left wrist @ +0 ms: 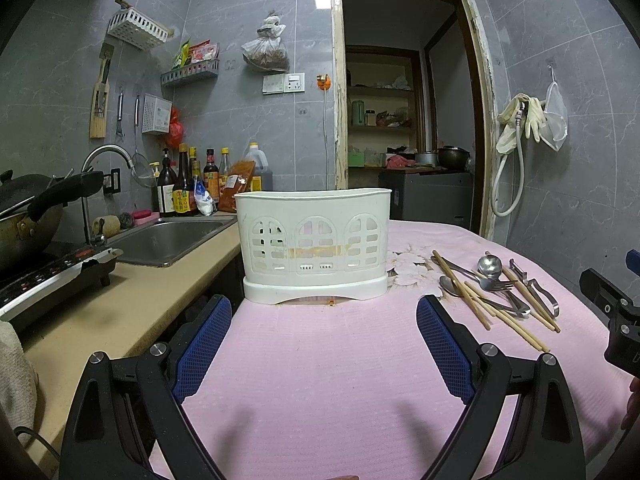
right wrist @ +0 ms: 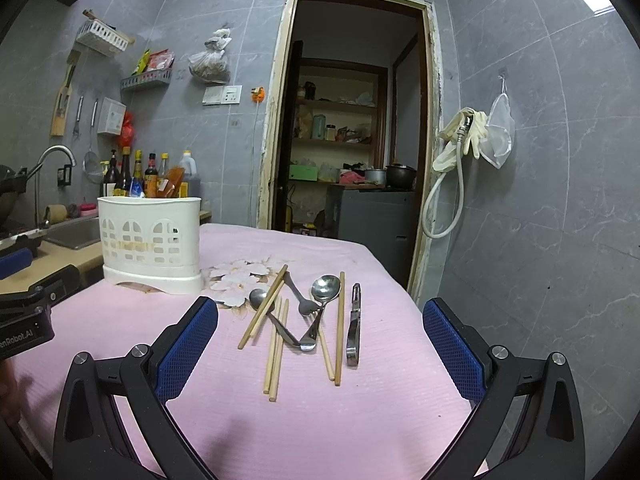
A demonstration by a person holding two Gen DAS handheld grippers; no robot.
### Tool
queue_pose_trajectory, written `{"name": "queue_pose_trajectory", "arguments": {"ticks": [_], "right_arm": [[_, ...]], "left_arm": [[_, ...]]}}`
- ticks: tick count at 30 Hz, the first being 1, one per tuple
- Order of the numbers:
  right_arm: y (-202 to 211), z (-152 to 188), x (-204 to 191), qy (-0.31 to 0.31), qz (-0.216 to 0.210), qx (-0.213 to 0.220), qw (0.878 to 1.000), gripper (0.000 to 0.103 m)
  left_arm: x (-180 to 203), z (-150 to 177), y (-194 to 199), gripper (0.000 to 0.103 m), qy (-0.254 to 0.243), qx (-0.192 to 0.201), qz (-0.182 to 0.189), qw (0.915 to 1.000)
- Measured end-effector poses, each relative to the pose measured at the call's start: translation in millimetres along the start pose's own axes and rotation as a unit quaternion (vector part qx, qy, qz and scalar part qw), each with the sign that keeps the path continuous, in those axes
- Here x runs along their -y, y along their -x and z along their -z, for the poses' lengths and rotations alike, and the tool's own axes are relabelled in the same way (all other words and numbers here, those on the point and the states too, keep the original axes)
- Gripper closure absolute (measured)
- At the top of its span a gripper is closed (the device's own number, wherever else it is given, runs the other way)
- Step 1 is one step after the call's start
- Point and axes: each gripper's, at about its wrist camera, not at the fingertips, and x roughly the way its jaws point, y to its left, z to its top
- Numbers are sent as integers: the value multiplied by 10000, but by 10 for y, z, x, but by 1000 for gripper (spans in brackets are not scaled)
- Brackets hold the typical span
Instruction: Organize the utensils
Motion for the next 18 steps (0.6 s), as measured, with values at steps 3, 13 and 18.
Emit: {"name": "queue_pose_trajectory", "arguments": {"ticks": [3, 13, 18], "right_arm": [[-4, 24, -4, -11, -16, -24, 10000, 0], [-231, -163, 236, 405, -358, -320, 9980, 0], [-473, -254, 469, 425, -667, -676, 9946, 0]], "left_arm": [[9, 15, -18, 12, -28, -33, -32, 10000], [93, -254, -295, 12, -252, -447, 530, 9973], [250, -407, -568, 12, -236, -958, 1138, 9886]]}}
